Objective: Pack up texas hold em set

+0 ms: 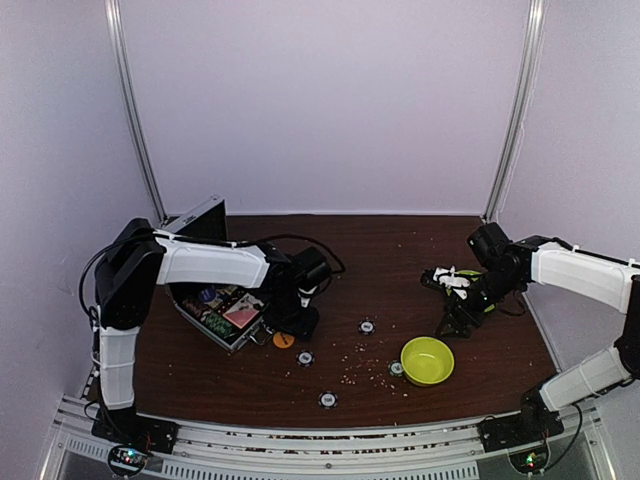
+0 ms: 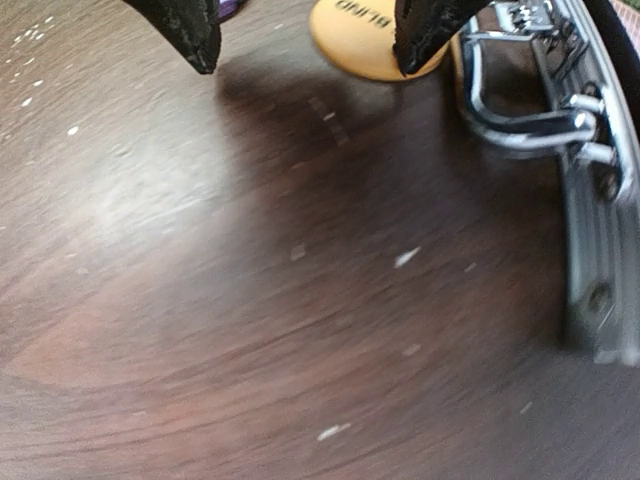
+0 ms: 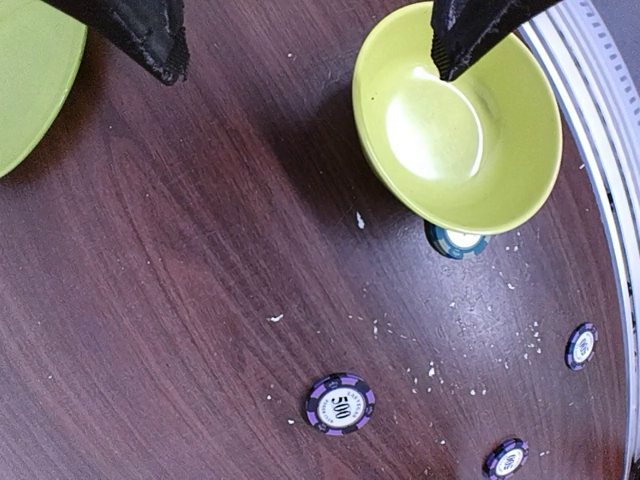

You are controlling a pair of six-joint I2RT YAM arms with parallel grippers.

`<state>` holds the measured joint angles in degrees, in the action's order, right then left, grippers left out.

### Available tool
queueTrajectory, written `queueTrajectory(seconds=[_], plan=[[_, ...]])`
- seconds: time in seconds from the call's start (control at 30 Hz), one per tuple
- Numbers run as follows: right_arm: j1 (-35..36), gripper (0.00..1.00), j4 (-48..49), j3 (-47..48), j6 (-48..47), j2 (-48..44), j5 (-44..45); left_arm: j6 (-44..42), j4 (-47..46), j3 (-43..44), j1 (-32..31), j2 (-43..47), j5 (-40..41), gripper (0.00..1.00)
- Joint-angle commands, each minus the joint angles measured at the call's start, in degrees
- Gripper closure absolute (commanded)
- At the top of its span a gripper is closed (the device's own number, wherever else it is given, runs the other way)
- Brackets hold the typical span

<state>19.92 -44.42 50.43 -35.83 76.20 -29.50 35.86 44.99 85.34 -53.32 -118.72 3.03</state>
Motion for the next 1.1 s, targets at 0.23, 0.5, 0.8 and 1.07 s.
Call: queueTrajectory(seconds=[0.23, 0.5, 0.8, 1.07], plan=[[0.38, 0.16, -0.82, 1.52, -0.45, 0.92, 0.36, 7.61, -0.83, -4.26, -2.49, 6.60, 8.99, 0.36], [0.64, 0.16, -1.01, 1.69, -0.55, 1.04, 0.49, 16.07, -4.10, -10.77, -2.40, 9.64, 9.82, 0.31], [0.79, 0.15, -1.06, 1.54, -0.53, 1.05, 0.56, 15.93, -4.64, -7.17, -1.95, 4.16, 6.75, 0.29], [0.82, 0.15, -1.32, 1.74, -0.73, 1.31, 0.80, 12.94, -8.08, -5.45, -1.00, 0.97, 2.52, 0.30]])
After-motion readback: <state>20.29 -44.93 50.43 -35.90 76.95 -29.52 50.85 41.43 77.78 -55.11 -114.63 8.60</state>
